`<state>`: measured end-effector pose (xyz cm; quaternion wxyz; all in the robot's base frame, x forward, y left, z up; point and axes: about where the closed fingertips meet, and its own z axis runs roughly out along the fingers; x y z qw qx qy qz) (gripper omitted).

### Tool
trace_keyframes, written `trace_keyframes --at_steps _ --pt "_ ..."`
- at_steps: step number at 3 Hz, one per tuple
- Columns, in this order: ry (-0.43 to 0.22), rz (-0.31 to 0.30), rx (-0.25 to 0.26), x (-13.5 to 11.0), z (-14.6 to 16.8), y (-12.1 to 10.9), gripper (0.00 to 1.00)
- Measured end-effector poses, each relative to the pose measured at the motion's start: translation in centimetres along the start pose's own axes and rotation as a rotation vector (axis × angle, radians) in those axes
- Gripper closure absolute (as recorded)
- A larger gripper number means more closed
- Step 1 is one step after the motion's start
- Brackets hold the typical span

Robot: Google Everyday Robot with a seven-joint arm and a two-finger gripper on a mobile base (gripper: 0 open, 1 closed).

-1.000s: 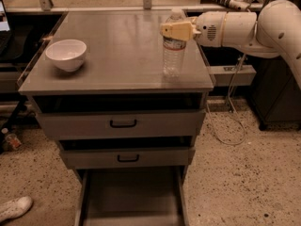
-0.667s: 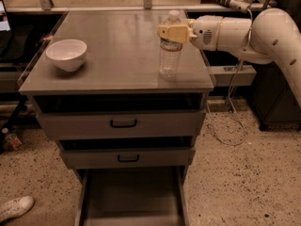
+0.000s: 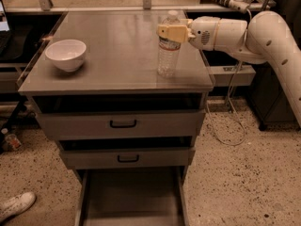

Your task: Pick water bottle from bottom drawer and place on counter

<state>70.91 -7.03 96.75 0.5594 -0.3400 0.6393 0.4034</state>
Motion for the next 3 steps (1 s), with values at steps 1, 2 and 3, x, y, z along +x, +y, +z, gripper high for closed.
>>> trace_keyframes --at_steps 1,2,3 --pt "0.000 0.000 0.000 0.00 0.00 0.00 0.81" --pt "0.000 0.000 0.000 0.00 0.01 0.00 0.58" --pt "0.000 0.000 0.000 0.00 0.01 0.00 0.35"
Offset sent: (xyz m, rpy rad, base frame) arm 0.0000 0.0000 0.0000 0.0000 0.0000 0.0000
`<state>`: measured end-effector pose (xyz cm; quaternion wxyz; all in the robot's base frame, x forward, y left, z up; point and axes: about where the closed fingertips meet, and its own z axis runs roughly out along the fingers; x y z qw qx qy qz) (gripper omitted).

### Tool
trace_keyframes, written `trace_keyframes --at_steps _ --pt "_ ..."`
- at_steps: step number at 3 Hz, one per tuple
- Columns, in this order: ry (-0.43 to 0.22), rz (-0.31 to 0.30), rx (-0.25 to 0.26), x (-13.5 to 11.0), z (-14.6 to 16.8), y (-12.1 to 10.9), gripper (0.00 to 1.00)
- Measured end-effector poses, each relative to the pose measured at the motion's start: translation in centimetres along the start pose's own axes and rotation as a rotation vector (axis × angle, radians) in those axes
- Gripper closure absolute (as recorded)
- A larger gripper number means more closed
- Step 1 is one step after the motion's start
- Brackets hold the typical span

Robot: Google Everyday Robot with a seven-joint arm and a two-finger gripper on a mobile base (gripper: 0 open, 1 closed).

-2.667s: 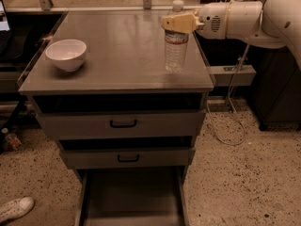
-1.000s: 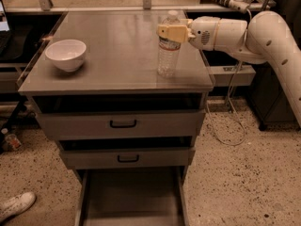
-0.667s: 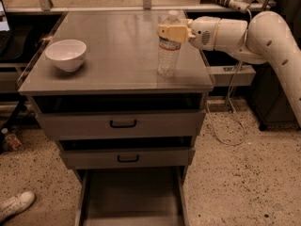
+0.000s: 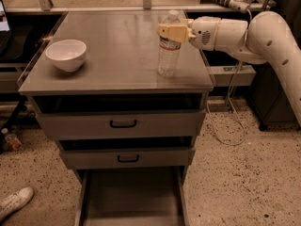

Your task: Pick water bottle from bottom drawer and place on counter

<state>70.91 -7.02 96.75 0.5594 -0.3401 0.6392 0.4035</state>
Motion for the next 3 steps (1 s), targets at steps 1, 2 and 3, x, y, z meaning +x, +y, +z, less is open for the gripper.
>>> trace_keyframes --at_steps 1,2,3 --pt "0.000 0.000 0.000 0.00 0.00 0.00 0.11" --pt "0.000 0.000 0.000 0.00 0.01 0.01 0.00" --pt "0.000 0.000 0.000 0.00 0.01 0.01 0.00"
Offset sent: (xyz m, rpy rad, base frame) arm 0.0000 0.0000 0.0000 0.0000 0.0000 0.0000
